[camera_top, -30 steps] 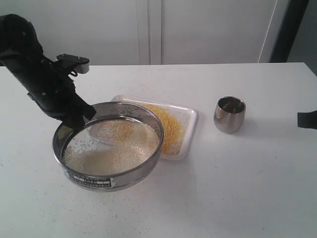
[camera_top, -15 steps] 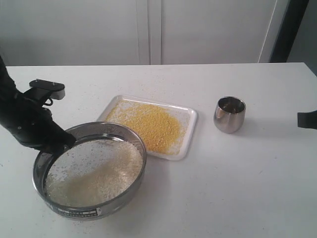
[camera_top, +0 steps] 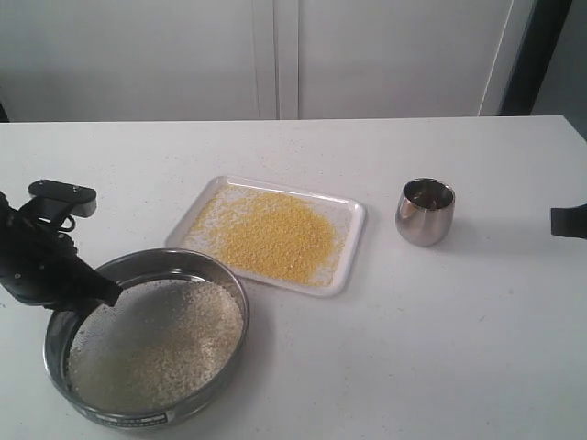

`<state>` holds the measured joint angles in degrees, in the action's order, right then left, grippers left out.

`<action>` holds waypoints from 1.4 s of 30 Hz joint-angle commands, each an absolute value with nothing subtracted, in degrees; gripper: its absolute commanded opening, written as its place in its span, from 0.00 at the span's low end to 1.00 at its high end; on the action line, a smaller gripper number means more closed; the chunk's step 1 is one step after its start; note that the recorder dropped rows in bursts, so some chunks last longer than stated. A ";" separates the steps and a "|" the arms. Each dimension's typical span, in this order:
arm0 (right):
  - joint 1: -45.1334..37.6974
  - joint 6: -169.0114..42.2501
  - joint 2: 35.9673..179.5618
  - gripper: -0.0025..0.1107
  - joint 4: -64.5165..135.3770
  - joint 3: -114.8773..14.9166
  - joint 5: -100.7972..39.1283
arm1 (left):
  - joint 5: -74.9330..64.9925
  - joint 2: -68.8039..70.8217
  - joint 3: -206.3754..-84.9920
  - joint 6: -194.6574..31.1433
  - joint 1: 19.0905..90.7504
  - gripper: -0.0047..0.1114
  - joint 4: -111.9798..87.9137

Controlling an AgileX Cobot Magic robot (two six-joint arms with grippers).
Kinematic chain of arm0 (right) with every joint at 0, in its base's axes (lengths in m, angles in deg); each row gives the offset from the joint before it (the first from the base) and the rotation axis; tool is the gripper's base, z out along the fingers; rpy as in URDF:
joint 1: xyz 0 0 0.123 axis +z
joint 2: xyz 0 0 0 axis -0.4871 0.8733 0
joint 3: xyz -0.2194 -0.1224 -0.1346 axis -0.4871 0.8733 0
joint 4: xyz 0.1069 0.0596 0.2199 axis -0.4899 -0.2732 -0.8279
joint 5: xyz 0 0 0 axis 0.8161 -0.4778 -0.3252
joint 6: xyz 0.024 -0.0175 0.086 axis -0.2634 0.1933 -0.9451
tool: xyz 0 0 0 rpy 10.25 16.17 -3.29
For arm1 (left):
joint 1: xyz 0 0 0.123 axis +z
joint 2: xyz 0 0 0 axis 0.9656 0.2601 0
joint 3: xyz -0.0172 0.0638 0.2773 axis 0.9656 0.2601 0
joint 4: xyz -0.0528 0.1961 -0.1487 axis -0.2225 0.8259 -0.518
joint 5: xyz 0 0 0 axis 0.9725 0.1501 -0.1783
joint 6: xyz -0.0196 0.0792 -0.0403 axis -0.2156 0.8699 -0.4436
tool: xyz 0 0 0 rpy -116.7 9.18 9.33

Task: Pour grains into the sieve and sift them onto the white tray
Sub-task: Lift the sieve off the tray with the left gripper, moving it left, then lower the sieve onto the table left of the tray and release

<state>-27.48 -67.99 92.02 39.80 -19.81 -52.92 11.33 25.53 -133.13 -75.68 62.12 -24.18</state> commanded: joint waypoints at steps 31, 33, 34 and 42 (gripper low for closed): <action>-28.03 -67.78 91.54 0.02 39.83 -19.64 -52.47 | 10.34 30.47 -133.01 -78.47 62.23 0.76 -25.95; -28.03 -67.78 91.54 0.02 39.83 -19.64 -52.47 | 11.11 30.47 -133.01 -78.47 62.23 0.76 -25.95; -28.03 -67.78 91.54 0.02 39.83 -19.64 -52.47 | 11.25 30.33 -133.01 -78.47 62.23 0.76 -25.95; -28.03 -67.78 91.54 0.02 39.83 -19.64 -52.47 | 11.06 25.87 -133.01 -78.41 62.23 0.76 -25.95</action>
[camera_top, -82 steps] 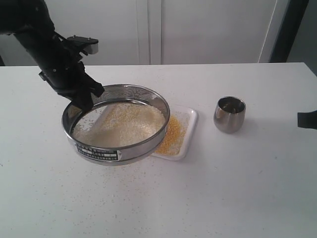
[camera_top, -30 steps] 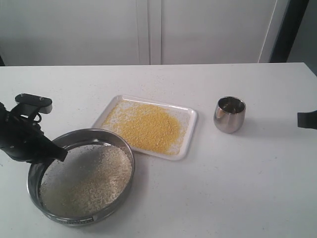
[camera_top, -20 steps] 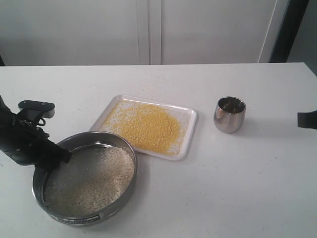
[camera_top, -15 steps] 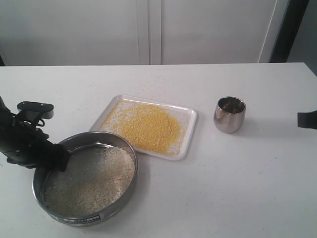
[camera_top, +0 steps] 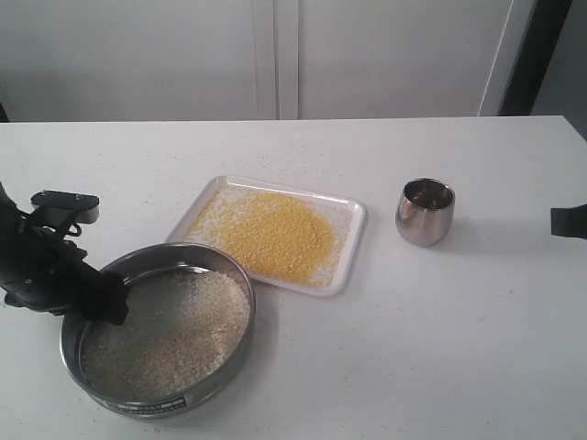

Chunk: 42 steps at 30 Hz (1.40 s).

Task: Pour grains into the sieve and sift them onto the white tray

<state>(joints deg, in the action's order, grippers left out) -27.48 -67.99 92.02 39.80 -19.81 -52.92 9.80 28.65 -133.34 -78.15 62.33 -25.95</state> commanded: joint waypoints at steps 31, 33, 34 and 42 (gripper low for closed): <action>-28.03 -67.78 91.54 0.02 39.71 -19.64 -52.47 | 32.08 9.24 -133.12 -81.61 62.23 0.04 -17.70; -28.03 -67.78 91.54 0.02 39.71 -19.64 -52.47 | 32.67 8.51 -133.12 -81.62 62.23 0.04 -17.32; -28.03 -67.78 91.54 0.02 39.71 -19.64 -52.47 | 33.10 7.96 -133.12 -81.49 62.23 0.04 -17.32; -28.03 -67.78 91.54 0.02 39.71 -19.64 -52.47 | 33.40 3.86 -133.12 -81.34 62.23 0.04 -17.32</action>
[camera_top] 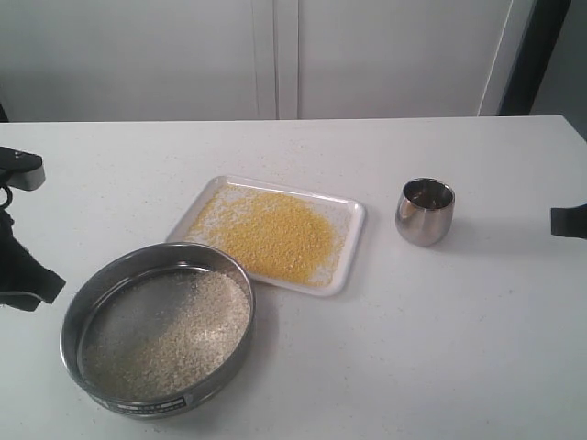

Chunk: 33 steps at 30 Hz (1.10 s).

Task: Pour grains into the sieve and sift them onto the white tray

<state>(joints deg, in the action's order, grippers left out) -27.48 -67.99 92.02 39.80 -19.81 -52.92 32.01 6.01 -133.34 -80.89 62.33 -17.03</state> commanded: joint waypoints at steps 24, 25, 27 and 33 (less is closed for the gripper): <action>-28.03 -67.78 91.54 0.02 39.72 -19.64 -52.47 | 37.21 -19.19 -121.63 -81.34 62.23 0.04 -17.52; -28.03 -67.78 91.54 0.02 39.72 -19.64 -52.47 | 37.21 -20.13 -121.63 -81.45 62.23 0.04 -17.52; -28.03 -67.78 91.54 0.02 39.72 -19.64 -52.47 | 37.10 -21.44 -121.63 -83.14 62.23 0.04 -17.97; -28.03 -67.78 91.54 0.02 39.72 -19.64 -52.47 | 35.98 -22.67 -121.63 -82.21 62.23 0.04 -16.62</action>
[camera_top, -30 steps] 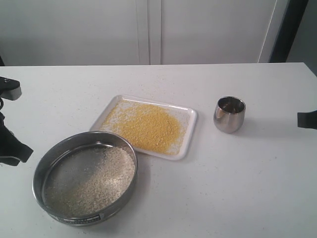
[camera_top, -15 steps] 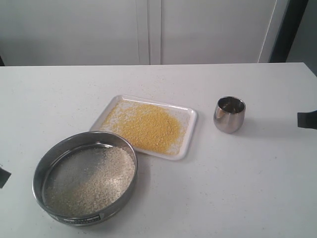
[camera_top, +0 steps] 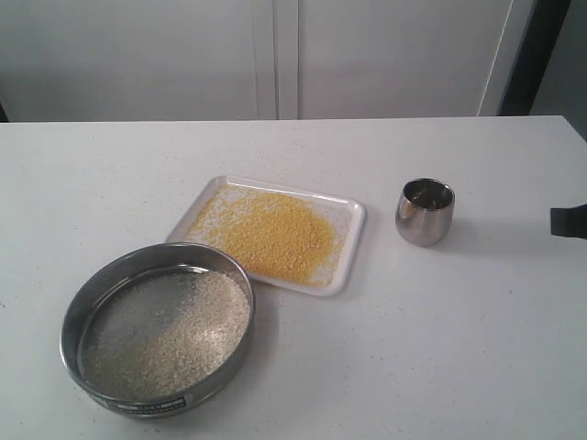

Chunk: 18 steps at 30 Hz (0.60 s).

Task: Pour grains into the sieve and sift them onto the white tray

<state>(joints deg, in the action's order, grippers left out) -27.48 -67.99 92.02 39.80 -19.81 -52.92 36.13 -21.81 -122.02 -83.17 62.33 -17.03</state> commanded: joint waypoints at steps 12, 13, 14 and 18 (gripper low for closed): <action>-28.03 -67.78 91.54 0.02 39.72 -19.64 -52.47 | 14.66 -23.41 -121.63 -81.10 62.23 0.04 -17.85; -28.03 -67.78 91.54 0.02 39.72 -19.64 -52.47 | 14.03 -24.44 -121.63 -81.10 62.23 0.04 -17.18; -28.03 -67.78 91.54 0.02 39.72 -19.64 -52.47 | 13.79 -25.60 -121.63 -81.10 62.23 0.04 -15.71; -28.03 -67.78 91.54 0.02 39.72 -19.64 -52.47 | 15.64 -29.02 -121.63 -81.36 62.23 0.04 -12.03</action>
